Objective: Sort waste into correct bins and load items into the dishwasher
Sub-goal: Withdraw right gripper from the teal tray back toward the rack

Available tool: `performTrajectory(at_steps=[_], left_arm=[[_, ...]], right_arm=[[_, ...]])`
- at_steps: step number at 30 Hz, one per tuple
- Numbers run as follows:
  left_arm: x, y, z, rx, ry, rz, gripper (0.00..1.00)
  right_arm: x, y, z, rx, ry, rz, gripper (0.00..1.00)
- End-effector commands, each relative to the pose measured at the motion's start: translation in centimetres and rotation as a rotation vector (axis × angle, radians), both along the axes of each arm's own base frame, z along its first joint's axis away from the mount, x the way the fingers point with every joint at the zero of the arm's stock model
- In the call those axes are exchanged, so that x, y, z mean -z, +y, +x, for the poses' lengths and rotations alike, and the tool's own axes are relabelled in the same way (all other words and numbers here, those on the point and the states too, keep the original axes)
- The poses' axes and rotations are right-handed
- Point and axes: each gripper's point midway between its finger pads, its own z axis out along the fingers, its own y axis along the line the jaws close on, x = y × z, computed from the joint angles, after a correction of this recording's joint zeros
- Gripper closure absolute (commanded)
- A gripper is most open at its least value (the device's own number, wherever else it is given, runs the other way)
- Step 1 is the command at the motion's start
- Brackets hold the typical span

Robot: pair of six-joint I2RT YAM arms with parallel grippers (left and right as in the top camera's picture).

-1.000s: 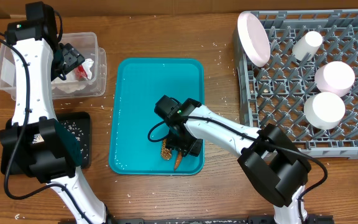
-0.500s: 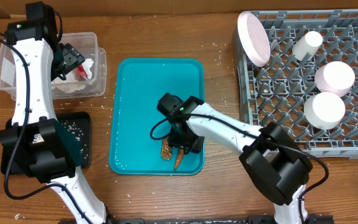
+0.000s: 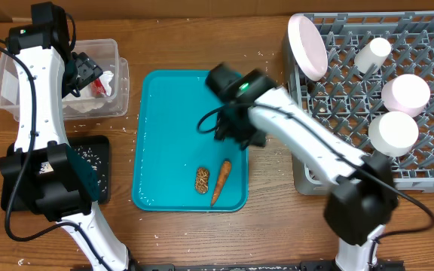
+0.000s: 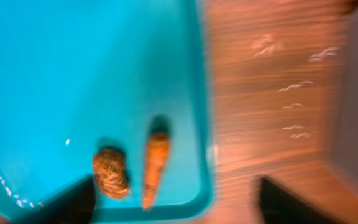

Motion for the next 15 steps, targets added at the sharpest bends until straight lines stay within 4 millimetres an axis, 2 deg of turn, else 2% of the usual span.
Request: performTrajectory(at_steps=[1, 4, 6, 10, 15], left_arm=[[-0.9, 0.1, 0.1, -0.003, -0.022, 0.014, 0.0], [-0.9, 0.1, 0.1, -0.003, -0.022, 0.014, 0.0], [-0.9, 0.1, 0.1, -0.003, -0.022, 0.014, 0.0], [-0.9, 0.1, 0.1, -0.003, -0.022, 0.014, 0.0], [-1.0, 0.2, 0.2, -0.003, -0.027, 0.019, 0.0]], right_arm=[[-7.5, -7.1, 4.1, 0.133, -0.216, -0.069, 0.0], [-10.3, -13.4, 5.4, 0.282, -0.258, -0.124, 0.0], [-11.4, -17.7, 5.9, 0.387, -0.267, -0.152, 0.0], [-11.5, -26.7, 5.9, 0.606, -0.257, -0.239, 0.0], [-11.2, -33.9, 4.5, 0.811, -0.227, -0.241, 0.0]])
